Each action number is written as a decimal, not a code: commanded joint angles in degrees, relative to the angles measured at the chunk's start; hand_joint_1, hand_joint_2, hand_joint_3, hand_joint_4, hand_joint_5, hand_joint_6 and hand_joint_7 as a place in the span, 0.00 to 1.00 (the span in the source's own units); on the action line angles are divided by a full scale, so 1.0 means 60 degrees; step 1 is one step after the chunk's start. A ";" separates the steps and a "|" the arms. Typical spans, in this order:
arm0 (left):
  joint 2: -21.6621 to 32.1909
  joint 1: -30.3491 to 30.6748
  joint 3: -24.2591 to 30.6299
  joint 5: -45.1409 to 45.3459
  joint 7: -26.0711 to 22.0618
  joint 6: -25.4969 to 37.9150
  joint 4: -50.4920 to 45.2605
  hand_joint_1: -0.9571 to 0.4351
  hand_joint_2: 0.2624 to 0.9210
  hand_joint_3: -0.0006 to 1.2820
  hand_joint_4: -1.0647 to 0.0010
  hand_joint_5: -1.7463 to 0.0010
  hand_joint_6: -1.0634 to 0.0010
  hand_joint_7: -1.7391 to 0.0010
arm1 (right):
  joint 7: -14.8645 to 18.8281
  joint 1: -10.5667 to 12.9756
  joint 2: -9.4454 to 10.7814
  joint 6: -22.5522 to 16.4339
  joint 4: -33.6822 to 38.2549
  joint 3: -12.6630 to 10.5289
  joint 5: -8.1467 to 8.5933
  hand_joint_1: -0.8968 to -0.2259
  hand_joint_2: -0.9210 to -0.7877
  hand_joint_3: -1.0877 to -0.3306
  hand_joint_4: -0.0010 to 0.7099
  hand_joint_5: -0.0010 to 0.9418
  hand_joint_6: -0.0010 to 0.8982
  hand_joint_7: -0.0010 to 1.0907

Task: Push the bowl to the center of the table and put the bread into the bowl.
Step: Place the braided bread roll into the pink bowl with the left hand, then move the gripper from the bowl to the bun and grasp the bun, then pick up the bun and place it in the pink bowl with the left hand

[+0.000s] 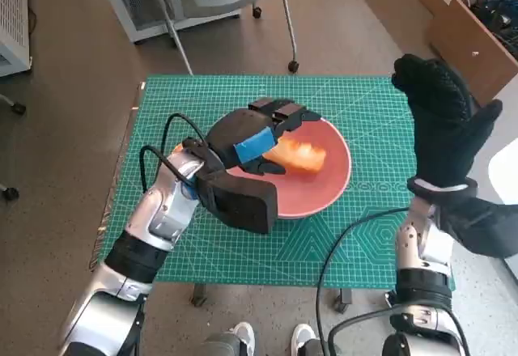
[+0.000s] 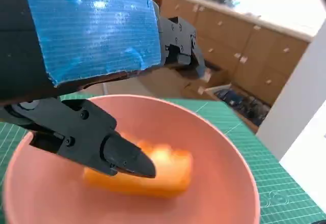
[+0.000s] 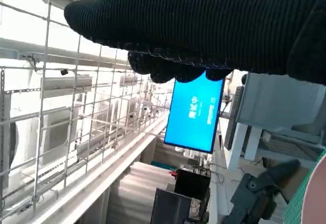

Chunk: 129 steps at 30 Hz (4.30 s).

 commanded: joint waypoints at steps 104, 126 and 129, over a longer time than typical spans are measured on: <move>0.1522 -0.0780 -0.1180 0.1244 0.0142 0.3397 0.4769 0.75 0.98 0.11 0.45 0.29 0.47 0.55 | 0.0280 0.0056 -0.0160 0.0267 0.0295 0.0195 -0.0092 0.58 0.00 0.60 0.42 0.00 0.14 0.39; 0.2595 0.0393 0.0272 0.0737 0.0209 0.3211 0.0508 0.69 1.00 0.05 0.35 0.36 0.41 0.30 | 0.0325 0.0144 0.0016 0.0258 0.0271 0.0194 0.0001 0.58 0.00 0.61 0.42 0.00 0.14 0.39; 0.2683 0.0667 0.0613 0.0614 0.0068 0.3314 -0.0490 0.69 1.00 0.05 0.34 0.36 0.42 0.30 | 0.0375 0.0135 0.0026 0.0299 0.0284 0.0171 0.0065 0.58 0.00 0.61 0.42 0.00 0.14 0.39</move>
